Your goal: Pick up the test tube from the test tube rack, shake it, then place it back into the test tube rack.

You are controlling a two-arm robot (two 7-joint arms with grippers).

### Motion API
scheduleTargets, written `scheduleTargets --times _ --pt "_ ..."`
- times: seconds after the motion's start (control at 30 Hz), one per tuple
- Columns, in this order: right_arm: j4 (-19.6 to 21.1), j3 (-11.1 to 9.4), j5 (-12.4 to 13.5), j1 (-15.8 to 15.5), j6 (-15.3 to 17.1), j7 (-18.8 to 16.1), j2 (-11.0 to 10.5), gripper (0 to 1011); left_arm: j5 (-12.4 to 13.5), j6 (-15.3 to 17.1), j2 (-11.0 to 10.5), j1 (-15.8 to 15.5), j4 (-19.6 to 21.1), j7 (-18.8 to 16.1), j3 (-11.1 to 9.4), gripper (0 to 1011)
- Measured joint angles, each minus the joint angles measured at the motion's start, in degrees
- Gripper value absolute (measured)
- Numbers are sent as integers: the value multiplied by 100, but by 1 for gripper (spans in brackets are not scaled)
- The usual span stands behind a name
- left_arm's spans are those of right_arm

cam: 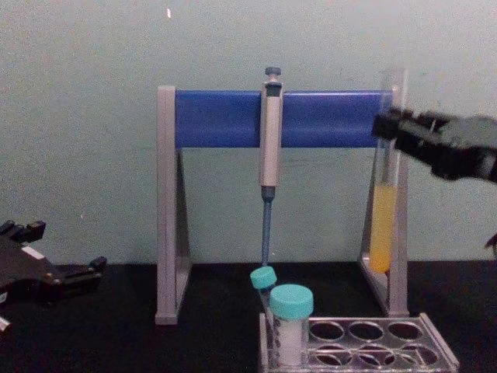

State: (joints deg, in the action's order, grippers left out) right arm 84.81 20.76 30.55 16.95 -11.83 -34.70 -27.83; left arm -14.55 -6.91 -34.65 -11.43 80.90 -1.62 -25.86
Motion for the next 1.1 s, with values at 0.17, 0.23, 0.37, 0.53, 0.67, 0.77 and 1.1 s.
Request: scheduleTargets --times 0.17,0.23,0.37,0.53,0.67,0.77,1.1 --pt "156 -213 141 -145 -149 38 -2 230 0 0 0 0 0 0 0 1001" --pt "178 -256 159 -177 -175 46 -2 232 0 0 0 0 0 0 0 1001" --pt "227 -332 166 -244 -209 74 -8 230 0 0 0 0 0 0 0 1001" --pt "245 -410 167 -309 -217 98 -11 230 0 0 0 0 0 0 0 1001" --pt "222 -438 171 -326 -215 98 0 232 0 0 0 0 0 0 0 1001" --pt "193 -442 172 -329 -208 87 11 232 0 0 0 0 0 0 0 1001" --pt "115 -428 122 -310 -169 80 37 232 0 0 0 0 0 0 0 1001"
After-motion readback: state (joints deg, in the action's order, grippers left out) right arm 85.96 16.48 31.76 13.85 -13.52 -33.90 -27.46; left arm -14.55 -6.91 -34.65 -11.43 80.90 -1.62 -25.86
